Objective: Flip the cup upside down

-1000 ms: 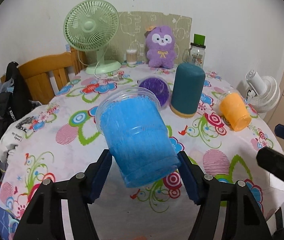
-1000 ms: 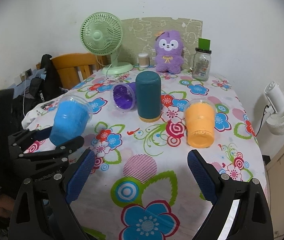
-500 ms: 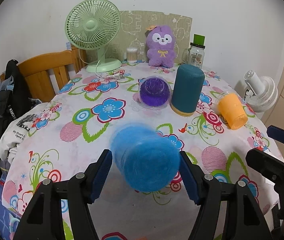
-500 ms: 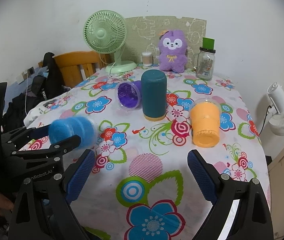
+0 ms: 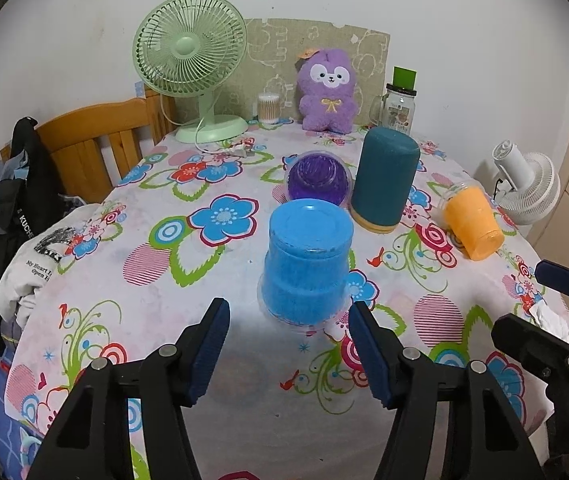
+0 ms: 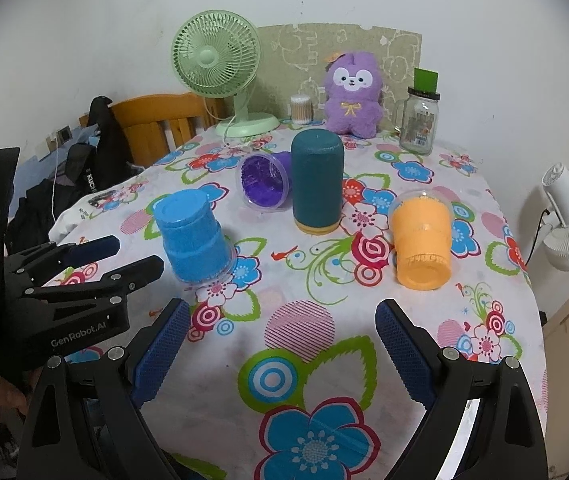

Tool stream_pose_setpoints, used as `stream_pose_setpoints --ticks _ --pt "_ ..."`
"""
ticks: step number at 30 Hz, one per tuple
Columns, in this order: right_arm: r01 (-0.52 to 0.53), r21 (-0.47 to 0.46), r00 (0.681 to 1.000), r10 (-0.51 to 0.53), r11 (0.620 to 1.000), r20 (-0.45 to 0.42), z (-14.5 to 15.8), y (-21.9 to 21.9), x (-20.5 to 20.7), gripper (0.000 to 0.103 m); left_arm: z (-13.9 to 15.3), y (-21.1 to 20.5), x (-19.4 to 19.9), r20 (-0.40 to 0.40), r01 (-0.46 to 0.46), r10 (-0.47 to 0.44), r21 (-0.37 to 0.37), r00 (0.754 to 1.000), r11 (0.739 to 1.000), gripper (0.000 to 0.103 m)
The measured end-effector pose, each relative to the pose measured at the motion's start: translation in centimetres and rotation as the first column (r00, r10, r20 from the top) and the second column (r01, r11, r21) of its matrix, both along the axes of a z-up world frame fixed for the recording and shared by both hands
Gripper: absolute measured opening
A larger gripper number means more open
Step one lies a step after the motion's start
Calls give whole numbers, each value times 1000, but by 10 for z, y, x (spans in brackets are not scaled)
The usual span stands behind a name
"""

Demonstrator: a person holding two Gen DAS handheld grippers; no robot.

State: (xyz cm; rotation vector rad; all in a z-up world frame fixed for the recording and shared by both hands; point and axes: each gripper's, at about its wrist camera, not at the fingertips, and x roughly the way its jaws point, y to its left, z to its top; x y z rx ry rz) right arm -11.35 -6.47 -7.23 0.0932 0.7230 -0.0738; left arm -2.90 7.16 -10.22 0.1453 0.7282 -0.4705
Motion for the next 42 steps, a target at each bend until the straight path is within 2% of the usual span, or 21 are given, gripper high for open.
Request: stream_pose_setpoints --ticks 11,13,16,19,27,29,30,31,33,36,42 --pt "11 8 1000 -11 1000 -13 -4 -2 3 95 5 0 10 -10 10 -10 -19 1000 1000 66" --pt "9 6 1000 -9 1000 -15 -4 -2 6 95 5 1 11 -6 11 -11 -17 1000 1000 78" --pt "7 4 1000 -7 1000 -22 -5 0 9 95 7 0 14 1 15 -15 -14 1000 1000 89" --pt "10 5 999 -10 1000 -34 -8 1 12 95 8 -4 21 -2 32 -32 -1 999 999 95" --pt "28 12 998 -28 1000 -50 -14 -4 16 95 7 -22 49 -4 71 -71 33 997 997 98" --pt "34 14 998 -34 999 -54 -15 -6 16 95 4 -26 54 -5 71 -71 36 997 997 96" --pt "37 14 998 -36 999 -55 -16 -7 16 95 2 -27 57 -7 73 -72 33 997 997 89" --pt "41 15 998 -40 999 -56 -16 -9 16 95 1 -28 58 -13 79 -79 31 997 996 74" --pt "48 18 997 -46 999 -58 -16 -11 16 95 -3 -31 62 -50 96 -94 29 994 995 59" --pt "54 26 997 -52 998 -55 -16 -15 16 95 -2 -29 63 -58 92 -91 17 994 996 57" --pt "44 33 998 -42 998 -51 -15 -12 17 95 16 -19 53 -5 77 -78 -8 997 997 56"
